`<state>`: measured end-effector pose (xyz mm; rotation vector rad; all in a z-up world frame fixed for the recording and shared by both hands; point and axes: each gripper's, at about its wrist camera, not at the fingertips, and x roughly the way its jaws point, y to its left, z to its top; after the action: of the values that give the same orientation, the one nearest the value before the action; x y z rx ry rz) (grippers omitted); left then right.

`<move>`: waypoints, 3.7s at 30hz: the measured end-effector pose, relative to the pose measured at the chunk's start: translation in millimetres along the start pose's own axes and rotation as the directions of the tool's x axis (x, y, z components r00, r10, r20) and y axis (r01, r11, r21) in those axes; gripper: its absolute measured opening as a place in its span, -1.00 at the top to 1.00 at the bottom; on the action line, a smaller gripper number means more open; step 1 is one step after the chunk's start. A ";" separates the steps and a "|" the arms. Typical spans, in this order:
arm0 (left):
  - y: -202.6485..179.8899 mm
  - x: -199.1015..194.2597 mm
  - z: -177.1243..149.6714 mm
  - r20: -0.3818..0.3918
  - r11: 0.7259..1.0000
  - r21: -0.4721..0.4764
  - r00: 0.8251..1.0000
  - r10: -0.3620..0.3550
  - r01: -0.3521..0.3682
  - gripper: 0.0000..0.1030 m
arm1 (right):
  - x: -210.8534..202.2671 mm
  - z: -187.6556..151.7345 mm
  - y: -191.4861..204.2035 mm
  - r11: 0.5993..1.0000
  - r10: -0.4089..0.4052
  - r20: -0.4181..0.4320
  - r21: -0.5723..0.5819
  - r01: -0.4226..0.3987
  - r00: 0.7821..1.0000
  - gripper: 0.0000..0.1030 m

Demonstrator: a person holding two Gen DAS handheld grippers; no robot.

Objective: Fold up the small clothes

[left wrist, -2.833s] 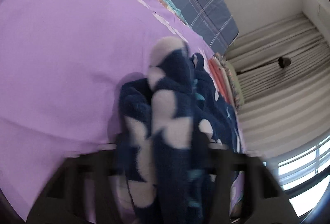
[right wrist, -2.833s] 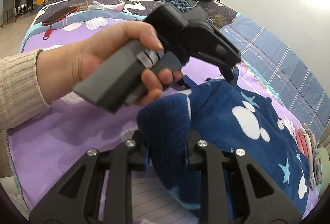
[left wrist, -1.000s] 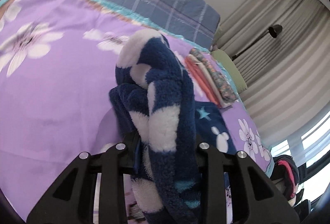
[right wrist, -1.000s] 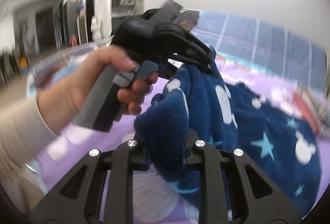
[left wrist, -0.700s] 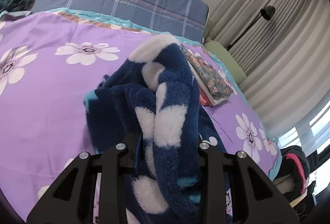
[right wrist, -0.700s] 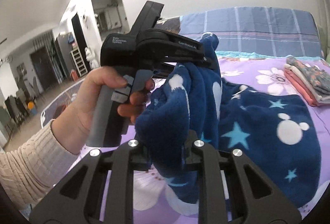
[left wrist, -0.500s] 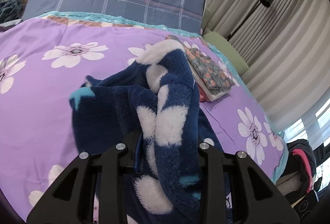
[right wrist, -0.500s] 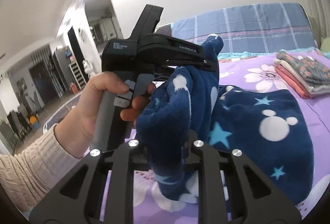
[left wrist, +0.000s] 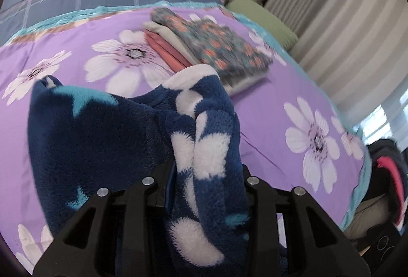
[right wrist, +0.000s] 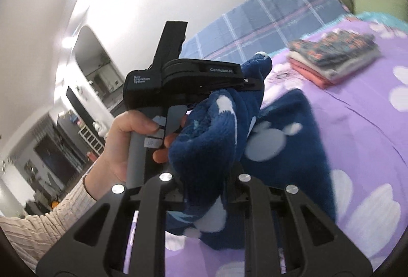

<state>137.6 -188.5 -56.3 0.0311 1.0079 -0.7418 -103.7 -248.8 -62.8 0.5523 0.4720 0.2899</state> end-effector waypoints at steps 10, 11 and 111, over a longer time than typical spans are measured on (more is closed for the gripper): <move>-56.5 39.8 -20.6 0.058 0.955 0.190 0.973 0.223 -0.230 -0.12 | -3.6 -35.0 -71.0 0.986 -0.085 -0.082 0.136 0.096 0.993 0.63; -60.6 34.7 -21.1 0.075 0.955 0.204 0.976 0.205 -0.217 -0.18 | -2.5 -40.0 -80.4 0.981 -0.081 -0.097 0.168 0.097 0.992 0.60; -13.9 -129.7 -241.6 0.233 0.927 0.284 0.955 0.183 -0.247 -0.92 | 13.2 -25.3 -71.2 0.952 -0.307 -0.172 -0.037 0.305 0.936 0.81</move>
<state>-93.4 -43.1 -85.6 0.3293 0.6722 -0.6789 -95.3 -290.8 -126.4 0.4374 0.7189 0.0415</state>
